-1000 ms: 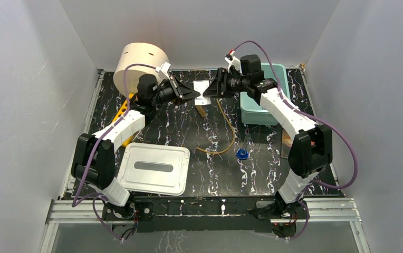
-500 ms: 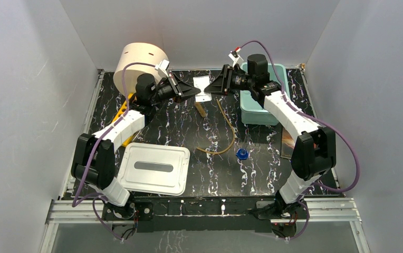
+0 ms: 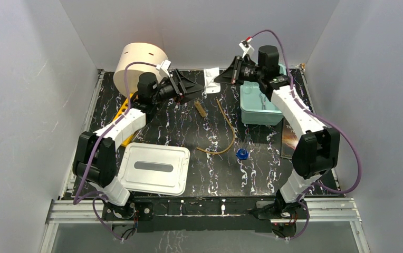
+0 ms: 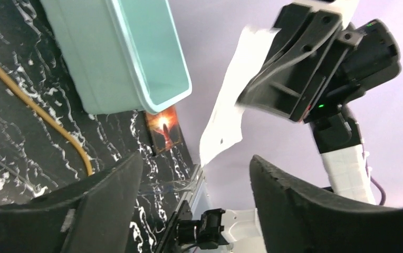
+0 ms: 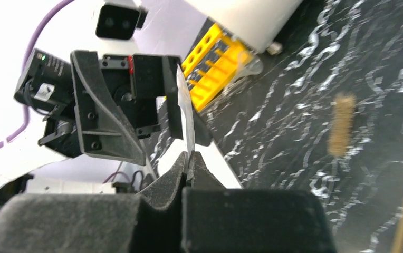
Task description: Organize the chemistry lab equipment
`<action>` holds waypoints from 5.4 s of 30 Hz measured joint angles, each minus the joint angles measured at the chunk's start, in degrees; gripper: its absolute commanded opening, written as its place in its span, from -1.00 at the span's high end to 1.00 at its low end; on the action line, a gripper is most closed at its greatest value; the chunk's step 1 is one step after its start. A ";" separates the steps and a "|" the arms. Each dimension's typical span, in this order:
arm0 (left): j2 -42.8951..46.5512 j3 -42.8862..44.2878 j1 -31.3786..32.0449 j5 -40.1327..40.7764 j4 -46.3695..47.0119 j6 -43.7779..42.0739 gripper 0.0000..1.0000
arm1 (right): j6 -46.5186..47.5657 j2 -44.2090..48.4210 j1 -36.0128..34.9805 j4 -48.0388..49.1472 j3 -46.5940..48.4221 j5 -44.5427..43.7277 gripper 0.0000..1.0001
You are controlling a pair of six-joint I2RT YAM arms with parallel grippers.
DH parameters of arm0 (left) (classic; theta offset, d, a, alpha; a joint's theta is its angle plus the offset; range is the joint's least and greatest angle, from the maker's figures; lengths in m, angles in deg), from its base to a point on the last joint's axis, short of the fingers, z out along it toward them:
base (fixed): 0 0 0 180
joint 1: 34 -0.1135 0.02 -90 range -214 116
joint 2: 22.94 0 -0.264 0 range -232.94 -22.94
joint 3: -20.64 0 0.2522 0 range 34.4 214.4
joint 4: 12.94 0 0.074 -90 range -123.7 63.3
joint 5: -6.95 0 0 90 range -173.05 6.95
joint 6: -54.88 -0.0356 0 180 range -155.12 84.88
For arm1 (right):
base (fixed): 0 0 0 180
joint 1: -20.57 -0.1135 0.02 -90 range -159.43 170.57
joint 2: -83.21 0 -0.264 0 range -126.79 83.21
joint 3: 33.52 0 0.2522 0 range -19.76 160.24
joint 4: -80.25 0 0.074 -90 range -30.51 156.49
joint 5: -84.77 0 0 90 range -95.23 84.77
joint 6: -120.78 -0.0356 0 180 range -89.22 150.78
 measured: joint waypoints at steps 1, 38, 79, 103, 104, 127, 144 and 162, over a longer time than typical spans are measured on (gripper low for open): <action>0.00 0.11 0.00 0.24 -1.03 -0.61 -0.55 | 1.20 0.00 0.81 -1.07 0.83 -0.66 1.00; -4.46 8.59 0.00 9.70 -30.12 -18.49 -0.58 | 24.00 -23.34 9.66 -28.85 10.05 -36.61 0.51; 0.70 7.43 0.00 34.03 -46.25 -18.64 -0.59 | 22.99 -6.29 -13.97 -27.78 10.93 -44.28 -0.16; 3.80 4.68 -0.02 39.23 -48.33 -17.00 -0.61 | 24.90 -27.50 -18.99 -31.98 11.21 -49.27 -0.01; 3.65 4.68 0.00 39.21 -48.33 -17.00 -0.61 | 24.90 -28.06 -19.06 -32.04 11.54 -49.55 -0.01; 2.86 5.86 -0.02 39.56 -49.24 -19.15 -0.62 | 24.90 -33.14 -19.65 -31.52 17.25 -54.23 0.51; 3.37 9.42 -0.02 47.25 -51.15 -23.89 -0.63 | 26.08 -33.05 -19.54 -31.52 18.25 -53.24 1.00; 8.68 12.20 -0.02 50.93 -50.51 -28.06 -0.64 | 26.99 1.64 -11.82 -18.60 4.57 -61.51 1.00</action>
